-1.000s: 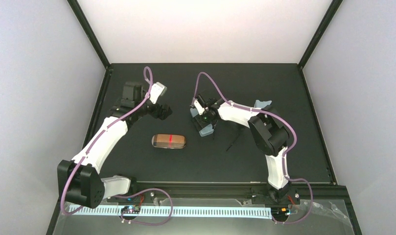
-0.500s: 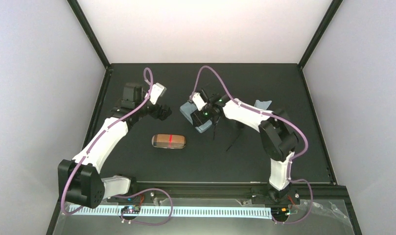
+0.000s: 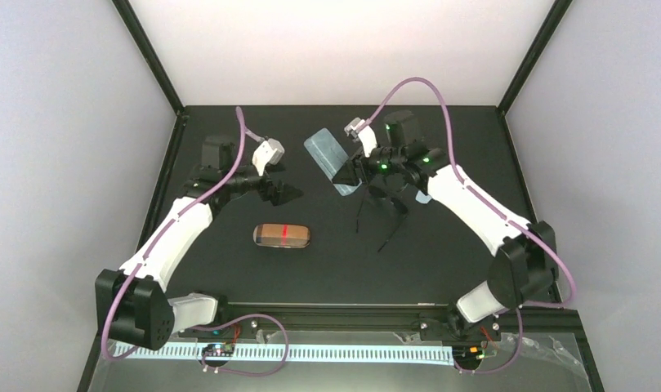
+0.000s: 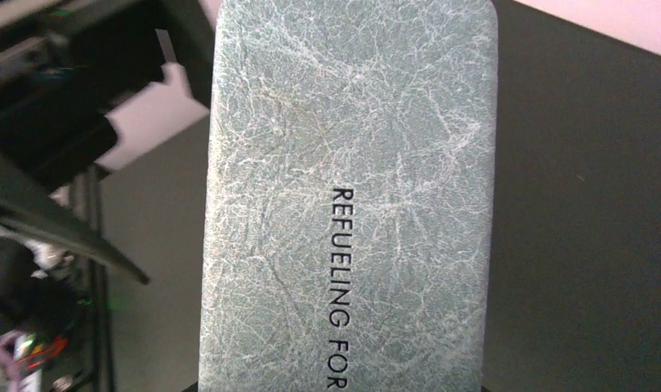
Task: Organize the sunglasses
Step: Pick up the sunglasses case from the center of the board.
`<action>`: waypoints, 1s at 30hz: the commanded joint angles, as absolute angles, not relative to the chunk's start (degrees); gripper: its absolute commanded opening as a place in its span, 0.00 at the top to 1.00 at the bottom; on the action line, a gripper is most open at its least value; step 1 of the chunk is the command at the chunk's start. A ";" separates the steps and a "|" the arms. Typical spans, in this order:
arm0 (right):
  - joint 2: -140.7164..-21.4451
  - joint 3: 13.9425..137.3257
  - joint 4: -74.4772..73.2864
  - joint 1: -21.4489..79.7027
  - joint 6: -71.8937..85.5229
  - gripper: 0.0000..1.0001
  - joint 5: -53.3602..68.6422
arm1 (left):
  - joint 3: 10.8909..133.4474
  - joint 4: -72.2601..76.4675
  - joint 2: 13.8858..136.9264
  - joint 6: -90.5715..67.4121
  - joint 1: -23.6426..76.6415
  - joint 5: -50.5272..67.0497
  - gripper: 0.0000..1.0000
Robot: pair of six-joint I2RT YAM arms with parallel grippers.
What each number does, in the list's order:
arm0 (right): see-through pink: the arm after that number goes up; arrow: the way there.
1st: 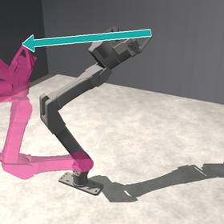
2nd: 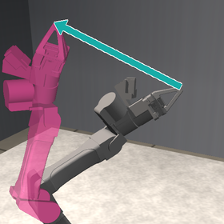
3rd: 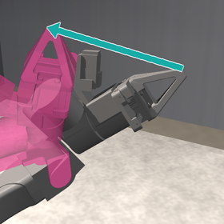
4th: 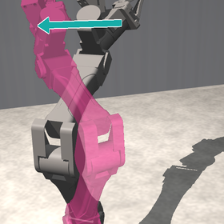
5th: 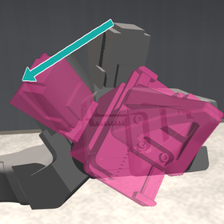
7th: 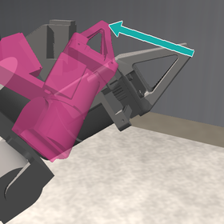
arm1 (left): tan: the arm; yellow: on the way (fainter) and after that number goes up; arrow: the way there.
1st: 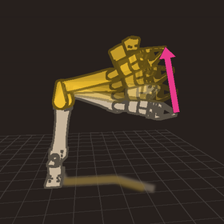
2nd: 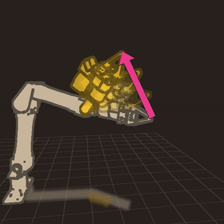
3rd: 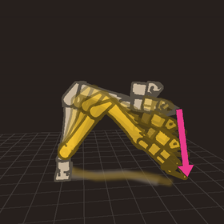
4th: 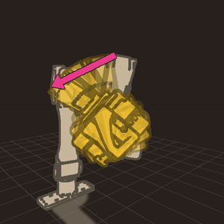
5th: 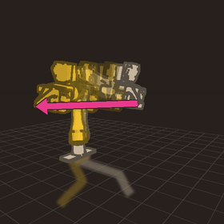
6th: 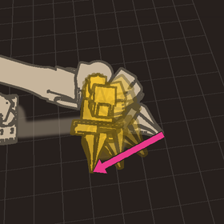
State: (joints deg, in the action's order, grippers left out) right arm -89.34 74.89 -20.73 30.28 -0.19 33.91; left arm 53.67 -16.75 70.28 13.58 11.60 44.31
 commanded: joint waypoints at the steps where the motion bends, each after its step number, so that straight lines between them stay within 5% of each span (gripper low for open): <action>1: -82.99 74.05 -19.80 30.41 -5.49 0.58 44.60 | 51.94 -5.35 67.50 13.37 11.46 63.85 0.01; 12: -79.31 72.59 -25.05 30.41 -12.68 0.59 56.77 | 54.64 2.66 68.97 8.27 16.04 75.84 0.01; 30: -83.49 74.79 -33.27 32.15 -20.60 0.60 61.86 | 56.62 4.57 72.53 3.13 20.65 74.54 0.03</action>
